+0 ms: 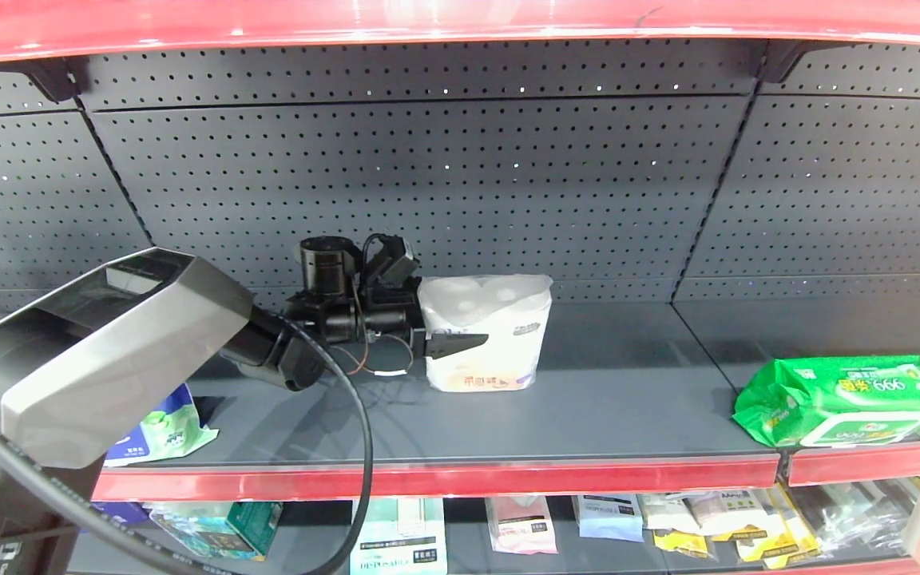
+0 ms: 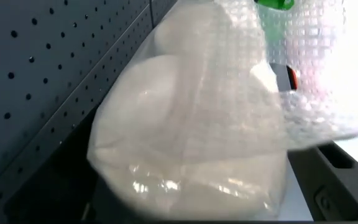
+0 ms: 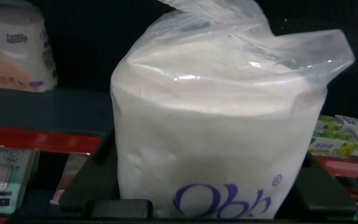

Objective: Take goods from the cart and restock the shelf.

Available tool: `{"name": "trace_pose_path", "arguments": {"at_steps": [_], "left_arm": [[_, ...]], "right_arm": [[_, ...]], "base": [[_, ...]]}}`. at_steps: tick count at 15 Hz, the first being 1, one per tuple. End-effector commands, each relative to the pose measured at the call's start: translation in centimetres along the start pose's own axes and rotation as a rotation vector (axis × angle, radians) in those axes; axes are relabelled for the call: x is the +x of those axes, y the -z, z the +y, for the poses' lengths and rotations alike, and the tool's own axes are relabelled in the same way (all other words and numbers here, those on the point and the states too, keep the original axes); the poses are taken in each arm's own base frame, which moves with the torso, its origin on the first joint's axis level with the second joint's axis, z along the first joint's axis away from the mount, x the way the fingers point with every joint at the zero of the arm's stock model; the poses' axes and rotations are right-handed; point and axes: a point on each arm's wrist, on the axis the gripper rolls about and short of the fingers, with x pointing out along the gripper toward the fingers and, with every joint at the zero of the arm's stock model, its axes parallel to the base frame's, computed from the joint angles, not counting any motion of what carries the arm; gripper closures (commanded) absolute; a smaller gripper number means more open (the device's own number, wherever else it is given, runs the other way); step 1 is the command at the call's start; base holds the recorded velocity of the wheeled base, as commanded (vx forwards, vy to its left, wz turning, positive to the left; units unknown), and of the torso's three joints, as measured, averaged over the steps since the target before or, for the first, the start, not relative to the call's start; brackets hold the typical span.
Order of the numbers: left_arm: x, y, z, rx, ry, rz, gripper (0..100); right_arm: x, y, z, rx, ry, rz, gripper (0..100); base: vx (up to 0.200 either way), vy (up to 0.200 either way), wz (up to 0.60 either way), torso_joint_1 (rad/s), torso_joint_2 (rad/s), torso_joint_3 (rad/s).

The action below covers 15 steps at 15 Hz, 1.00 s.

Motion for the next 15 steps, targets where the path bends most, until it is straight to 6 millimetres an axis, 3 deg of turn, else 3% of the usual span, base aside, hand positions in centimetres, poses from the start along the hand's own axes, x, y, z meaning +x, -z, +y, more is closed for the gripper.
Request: {"name": "trace_pose_path", "arguments": {"at_steps": [1,10,11,15], "left_arm": [[0.25,0.17,0.01,-0.001,0.004,0.000,0],[0.39,0.41,0.04,-0.006,0.006,0.001,0],[0.45,0.40,0.00,-0.011,0.006,0.002,100],[0.54,0.26,-0.21,-0.008,0.010,-0.002,100]], "right_arm": [[-0.01,-0.05,-0.02,0.000,0.001,-0.002,100],[-0.02,0.00,-0.01,0.000,0.001,-0.002,100],[-0.01,0.04,0.00,0.000,0.001,0.000,100],[0.02,0.08,0.02,-0.001,0.000,0.003,100]], "base": [[0.000,0.000,0.00,0.000,0.00,0.000],[0.000,0.000,0.00,0.000,0.00,0.000],[0.000,0.000,0.00,0.000,0.00,0.000],[0.000,0.000,0.00,0.000,0.00,0.000]]}}
